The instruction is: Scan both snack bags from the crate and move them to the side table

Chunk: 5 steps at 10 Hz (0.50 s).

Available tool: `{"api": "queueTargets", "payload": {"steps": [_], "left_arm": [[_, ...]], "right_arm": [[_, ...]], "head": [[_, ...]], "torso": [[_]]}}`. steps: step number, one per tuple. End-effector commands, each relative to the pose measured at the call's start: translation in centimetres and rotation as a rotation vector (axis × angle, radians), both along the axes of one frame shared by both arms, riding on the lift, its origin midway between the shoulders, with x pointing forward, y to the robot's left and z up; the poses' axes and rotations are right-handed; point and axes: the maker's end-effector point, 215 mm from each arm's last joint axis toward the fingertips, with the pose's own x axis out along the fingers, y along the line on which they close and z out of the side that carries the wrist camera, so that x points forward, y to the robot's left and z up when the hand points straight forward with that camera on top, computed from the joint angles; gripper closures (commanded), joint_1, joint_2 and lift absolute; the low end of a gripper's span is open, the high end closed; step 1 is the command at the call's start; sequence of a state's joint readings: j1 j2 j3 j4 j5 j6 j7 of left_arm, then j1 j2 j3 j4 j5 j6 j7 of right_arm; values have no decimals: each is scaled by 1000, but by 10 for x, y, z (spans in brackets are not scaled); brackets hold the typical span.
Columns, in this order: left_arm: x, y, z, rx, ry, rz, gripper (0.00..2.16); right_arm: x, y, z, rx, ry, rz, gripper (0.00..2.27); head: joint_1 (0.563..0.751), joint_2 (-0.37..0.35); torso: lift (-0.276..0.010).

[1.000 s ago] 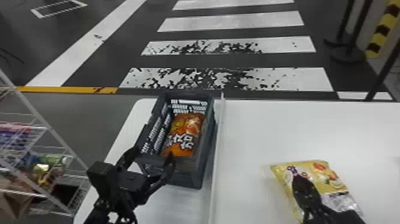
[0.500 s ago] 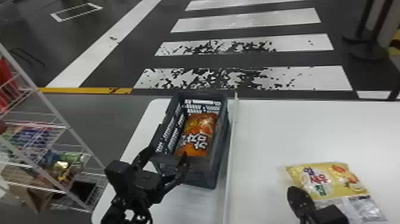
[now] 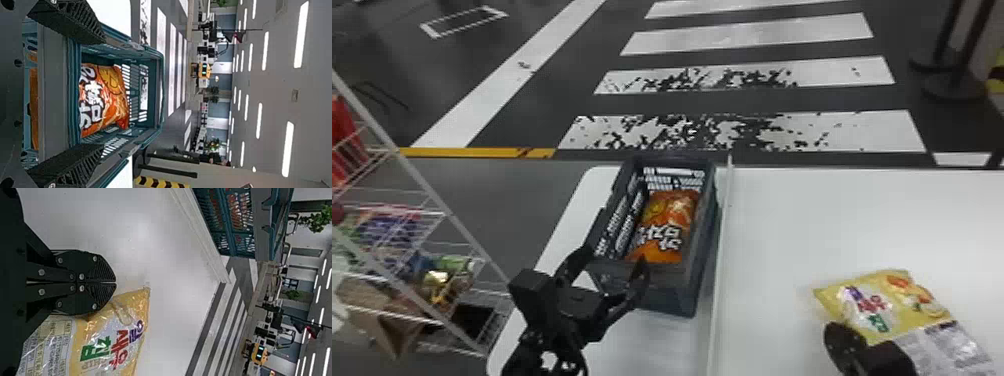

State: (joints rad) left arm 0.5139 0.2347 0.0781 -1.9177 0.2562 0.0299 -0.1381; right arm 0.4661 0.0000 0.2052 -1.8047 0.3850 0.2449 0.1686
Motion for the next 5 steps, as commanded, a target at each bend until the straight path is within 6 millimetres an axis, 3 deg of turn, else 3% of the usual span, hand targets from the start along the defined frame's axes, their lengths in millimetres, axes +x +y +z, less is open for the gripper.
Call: {"api": "queueTargets", "payload": {"steps": [1, 5], "left_arm": [[0, 1, -2, 0, 3, 1, 49], [0, 1, -2, 4, 3, -3, 56]], "right_arm": [[9, -7, -2, -11, -4, -6, 2236], [41, -19, -4, -34, -9, -12, 2236]], "head": [[695, 242], [695, 217]], "torso": [[-99], [-99]]}}
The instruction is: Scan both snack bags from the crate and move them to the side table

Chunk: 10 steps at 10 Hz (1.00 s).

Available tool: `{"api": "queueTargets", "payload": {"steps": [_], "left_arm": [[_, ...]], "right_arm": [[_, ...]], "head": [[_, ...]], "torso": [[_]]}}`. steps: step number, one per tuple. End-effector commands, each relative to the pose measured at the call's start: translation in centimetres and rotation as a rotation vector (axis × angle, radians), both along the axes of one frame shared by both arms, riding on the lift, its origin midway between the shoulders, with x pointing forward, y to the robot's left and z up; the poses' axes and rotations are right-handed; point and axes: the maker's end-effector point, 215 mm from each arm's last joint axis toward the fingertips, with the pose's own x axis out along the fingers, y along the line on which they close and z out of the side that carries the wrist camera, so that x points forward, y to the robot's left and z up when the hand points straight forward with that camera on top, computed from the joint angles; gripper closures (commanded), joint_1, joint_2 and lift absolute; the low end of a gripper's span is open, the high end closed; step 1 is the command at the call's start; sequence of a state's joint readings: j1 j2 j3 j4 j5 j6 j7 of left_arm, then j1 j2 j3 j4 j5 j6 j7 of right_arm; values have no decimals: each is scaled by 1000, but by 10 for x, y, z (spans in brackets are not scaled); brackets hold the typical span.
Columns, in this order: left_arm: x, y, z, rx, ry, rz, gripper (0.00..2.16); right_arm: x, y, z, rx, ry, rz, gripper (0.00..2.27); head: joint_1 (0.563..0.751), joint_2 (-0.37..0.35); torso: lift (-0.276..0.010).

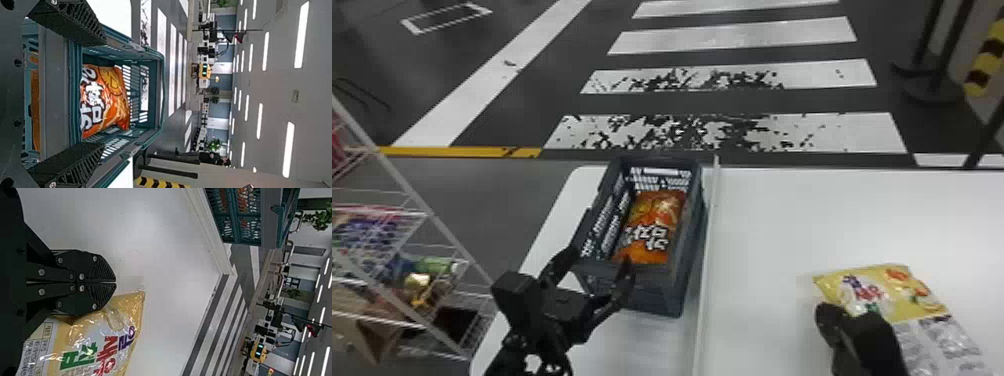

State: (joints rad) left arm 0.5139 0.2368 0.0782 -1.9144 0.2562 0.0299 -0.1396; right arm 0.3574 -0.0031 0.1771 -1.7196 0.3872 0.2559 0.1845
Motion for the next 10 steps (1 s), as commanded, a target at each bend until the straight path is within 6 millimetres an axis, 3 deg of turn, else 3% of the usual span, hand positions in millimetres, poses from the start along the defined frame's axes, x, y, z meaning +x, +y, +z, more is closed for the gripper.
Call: {"api": "queueTargets", "payload": {"steps": [1, 5, 10], "left_arm": [[0, 1, 0, 3, 0, 0, 60], [3, 1, 2, 2, -5, -2, 60], [4, 2, 2, 3, -5, -3, 63]], "right_arm": [[11, -8, 0, -17, 1, -9, 2236], [33, -36, -3, -62, 14, -38, 2240], [46, -52, -10, -87, 33, -56, 2236]], "head": [[695, 211], [695, 175], [695, 142]], "torso": [[-99], [-99], [-99]]}}
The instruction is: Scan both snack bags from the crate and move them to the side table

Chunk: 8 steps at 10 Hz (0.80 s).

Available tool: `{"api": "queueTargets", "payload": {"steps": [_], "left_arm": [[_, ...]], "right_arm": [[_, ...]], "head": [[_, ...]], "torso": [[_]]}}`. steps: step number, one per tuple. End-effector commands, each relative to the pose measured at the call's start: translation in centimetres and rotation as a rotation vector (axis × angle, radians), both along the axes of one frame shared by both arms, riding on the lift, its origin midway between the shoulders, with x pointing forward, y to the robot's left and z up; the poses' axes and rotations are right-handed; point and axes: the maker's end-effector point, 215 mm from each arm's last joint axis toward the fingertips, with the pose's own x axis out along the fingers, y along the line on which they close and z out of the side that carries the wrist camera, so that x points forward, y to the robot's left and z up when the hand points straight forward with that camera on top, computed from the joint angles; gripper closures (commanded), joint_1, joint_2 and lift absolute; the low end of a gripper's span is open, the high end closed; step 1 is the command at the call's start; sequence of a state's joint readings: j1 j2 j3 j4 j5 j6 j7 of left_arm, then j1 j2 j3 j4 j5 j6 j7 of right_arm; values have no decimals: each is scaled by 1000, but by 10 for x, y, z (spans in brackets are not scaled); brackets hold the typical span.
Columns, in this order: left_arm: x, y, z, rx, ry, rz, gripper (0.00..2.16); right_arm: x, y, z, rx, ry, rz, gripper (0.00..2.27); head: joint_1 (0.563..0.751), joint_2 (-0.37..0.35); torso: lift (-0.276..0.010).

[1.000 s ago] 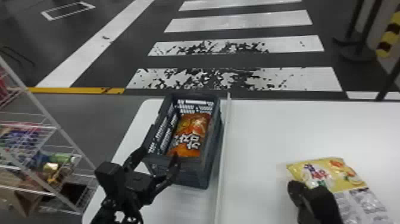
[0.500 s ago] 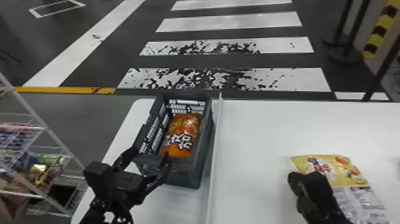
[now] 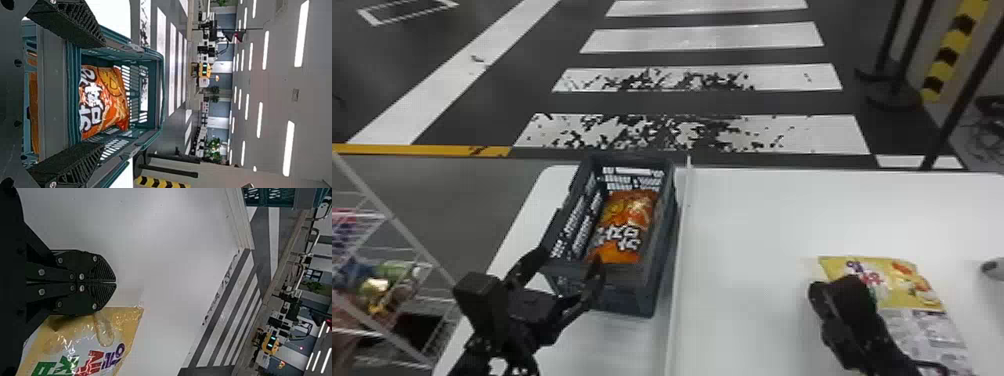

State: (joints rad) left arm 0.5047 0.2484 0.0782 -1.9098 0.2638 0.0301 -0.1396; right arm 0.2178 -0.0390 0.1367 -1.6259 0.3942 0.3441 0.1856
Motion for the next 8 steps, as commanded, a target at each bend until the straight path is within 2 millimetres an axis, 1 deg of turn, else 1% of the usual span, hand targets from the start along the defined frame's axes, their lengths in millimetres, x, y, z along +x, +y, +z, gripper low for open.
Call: {"api": "queueTargets", "payload": {"steps": [1, 2, 3, 4, 5, 6, 7, 8], "left_arm": [[0, 0, -1, 0, 1, 0, 63], [0, 0, -2, 0, 3, 1, 63], [-1, -1, -2, -1, 3, -4, 66], [-1, -1, -1, -3, 2, -4, 70], [-2, -1, -3, -1, 8, -4, 70], [-2, -1, -3, 0, 6, -4, 70], [-1, -1, -2, -1, 5, -5, 70], [-1, -2, -4, -2, 7, -6, 70]], "right_arm": [[1, -1, 2, -1, -2, -2, 2236], [0, 7, 11, 29, -10, 15, 2236], [4, 21, 40, 210, -44, 46, 2236], [8, 16, 69, 306, -93, 35, 2236], [13, 1, 90, 301, -135, 16, 2236], [10, -20, 99, 284, -152, -15, 2236], [2, -42, 93, 264, -131, -56, 2236], [-11, -58, 83, 256, -112, -87, 2236]], "head": [[695, 139], [695, 137], [695, 139], [695, 155], [695, 166], [695, 151], [695, 129], [695, 102]], "torso": [[-99], [-99], [-99], [-99], [-99], [-99], [-99], [-99]]}}
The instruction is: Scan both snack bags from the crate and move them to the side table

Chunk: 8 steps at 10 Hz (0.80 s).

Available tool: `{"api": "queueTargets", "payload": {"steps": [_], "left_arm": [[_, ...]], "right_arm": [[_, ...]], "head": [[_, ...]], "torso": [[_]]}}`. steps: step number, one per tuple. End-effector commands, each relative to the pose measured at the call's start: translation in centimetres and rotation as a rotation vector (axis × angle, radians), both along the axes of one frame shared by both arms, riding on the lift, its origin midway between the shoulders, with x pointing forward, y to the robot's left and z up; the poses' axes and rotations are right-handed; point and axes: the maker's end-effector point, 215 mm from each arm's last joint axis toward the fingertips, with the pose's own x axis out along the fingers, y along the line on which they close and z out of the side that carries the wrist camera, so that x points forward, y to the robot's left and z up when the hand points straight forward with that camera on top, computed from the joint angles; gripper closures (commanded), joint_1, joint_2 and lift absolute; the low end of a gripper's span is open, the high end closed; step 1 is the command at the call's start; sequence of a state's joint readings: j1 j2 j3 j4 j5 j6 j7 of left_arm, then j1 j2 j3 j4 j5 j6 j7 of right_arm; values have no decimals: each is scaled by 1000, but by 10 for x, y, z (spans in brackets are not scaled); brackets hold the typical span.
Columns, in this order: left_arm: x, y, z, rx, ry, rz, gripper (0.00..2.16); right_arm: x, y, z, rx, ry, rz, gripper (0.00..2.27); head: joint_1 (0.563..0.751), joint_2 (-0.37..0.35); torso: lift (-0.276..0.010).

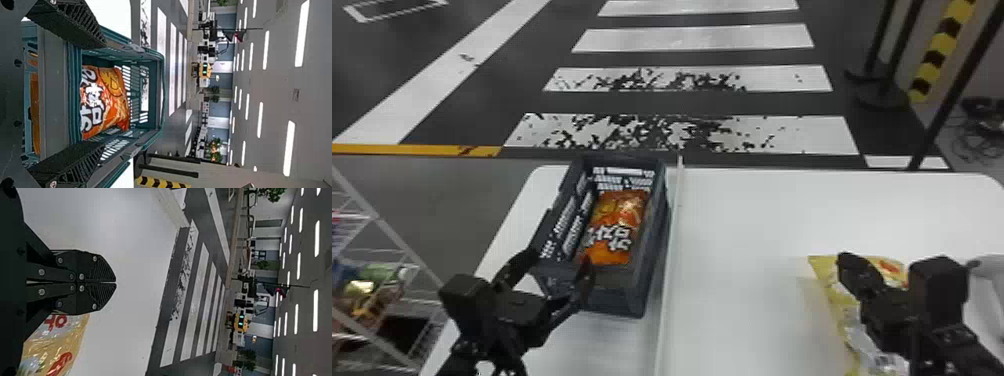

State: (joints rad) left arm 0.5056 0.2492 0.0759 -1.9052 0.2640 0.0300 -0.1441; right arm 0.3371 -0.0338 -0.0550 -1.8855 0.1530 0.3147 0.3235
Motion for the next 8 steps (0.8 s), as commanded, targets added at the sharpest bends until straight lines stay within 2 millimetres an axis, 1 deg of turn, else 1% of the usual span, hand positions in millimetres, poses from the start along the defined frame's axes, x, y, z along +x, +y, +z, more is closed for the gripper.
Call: {"api": "queueTargets", "payload": {"steps": [1, 4, 5, 7, 8], "left_arm": [[0, 0, -1, -1, 1, 0, 73], [-1, -1, -5, -9, 8, 5, 73], [-2, -2, -7, -11, 11, 4, 73], [-2, -4, -7, -13, 12, -2, 76], [-2, -4, -9, -13, 15, -1, 76]], "right_arm": [[-20, -20, -12, -10, 31, -34, 2236], [-57, -46, -14, -13, 52, -76, 2240], [-70, -51, -14, -15, 61, -84, 2236], [-92, -61, -26, -14, 93, -103, 2240], [-98, -59, -30, -13, 104, -100, 2236]], "head": [[695, 79], [695, 41], [695, 29], [695, 11], [695, 2]], "torso": [[-99], [-99], [-99], [-99], [-99]]}}
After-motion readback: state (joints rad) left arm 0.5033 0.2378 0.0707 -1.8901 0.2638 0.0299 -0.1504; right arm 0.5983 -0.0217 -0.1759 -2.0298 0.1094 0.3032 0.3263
